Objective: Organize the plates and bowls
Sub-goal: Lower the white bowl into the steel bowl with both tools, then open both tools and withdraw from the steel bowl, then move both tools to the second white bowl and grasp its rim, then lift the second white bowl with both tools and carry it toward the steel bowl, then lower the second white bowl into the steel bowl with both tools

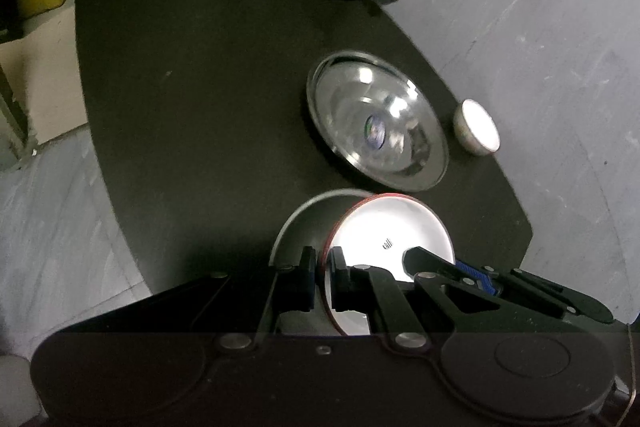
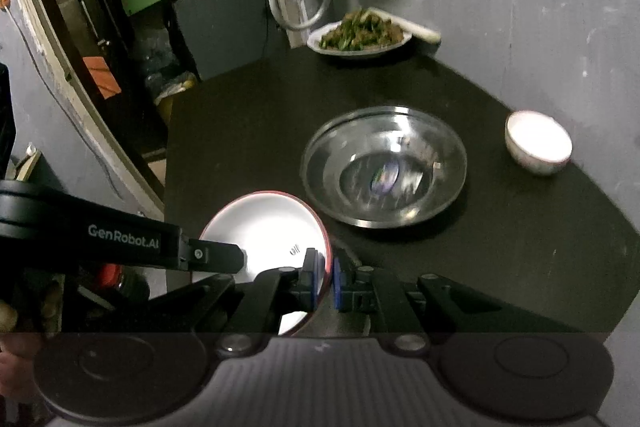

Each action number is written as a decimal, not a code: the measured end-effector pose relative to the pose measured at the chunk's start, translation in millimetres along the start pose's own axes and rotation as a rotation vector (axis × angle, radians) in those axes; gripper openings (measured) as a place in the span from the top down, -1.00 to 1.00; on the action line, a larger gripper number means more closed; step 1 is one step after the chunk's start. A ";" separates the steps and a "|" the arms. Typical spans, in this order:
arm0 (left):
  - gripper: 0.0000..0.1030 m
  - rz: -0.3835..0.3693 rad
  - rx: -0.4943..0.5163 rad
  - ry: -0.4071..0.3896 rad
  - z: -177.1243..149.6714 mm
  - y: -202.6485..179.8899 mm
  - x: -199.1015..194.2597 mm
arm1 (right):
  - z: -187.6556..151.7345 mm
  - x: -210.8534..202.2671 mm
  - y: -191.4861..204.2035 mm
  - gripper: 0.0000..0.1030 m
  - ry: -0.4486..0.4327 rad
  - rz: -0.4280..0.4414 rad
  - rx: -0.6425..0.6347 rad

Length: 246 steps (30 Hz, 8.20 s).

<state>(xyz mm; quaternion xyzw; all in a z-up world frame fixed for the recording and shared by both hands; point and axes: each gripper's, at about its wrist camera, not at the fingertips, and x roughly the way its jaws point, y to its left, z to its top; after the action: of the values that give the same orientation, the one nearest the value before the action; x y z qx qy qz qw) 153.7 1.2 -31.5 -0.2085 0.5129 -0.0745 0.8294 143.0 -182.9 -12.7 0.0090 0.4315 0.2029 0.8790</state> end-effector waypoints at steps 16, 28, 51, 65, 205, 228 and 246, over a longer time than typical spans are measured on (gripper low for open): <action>0.86 0.060 -0.005 0.082 -5.5 1.7 17.4 | -18.1 16.5 -5.4 0.83 0.128 0.018 0.054; 0.76 0.047 -0.021 0.078 -3.2 5.4 15.5 | -17.4 19.3 -7.1 0.64 0.151 0.040 0.054; -0.48 0.045 0.038 -0.065 -0.7 -10.1 -31.3 | -3.8 -24.1 -31.9 -0.34 0.011 0.071 0.071; -0.98 0.020 0.069 -0.103 16.0 -31.1 -25.2 | 11.3 -43.5 -67.4 -0.99 -0.064 0.074 0.138; 0.87 -0.073 0.244 -0.166 5.9 -40.1 -49.3 | -9.0 -52.6 -9.0 0.78 -0.278 -0.099 0.357; 0.87 0.015 0.178 -0.041 -6.3 -17.8 -15.7 | -32.9 -20.8 -7.2 0.76 -0.045 -0.020 0.299; 0.87 0.031 0.127 -0.009 0.6 -12.5 -0.8 | -23.6 -7.2 -14.8 0.76 0.054 0.006 0.220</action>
<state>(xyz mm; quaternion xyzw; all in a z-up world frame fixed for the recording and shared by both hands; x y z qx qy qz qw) 155.0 -9.6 -25.3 -0.1476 0.5067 -0.0931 0.8443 126.2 -203.0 -24.9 0.1012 0.4745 0.1569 0.8602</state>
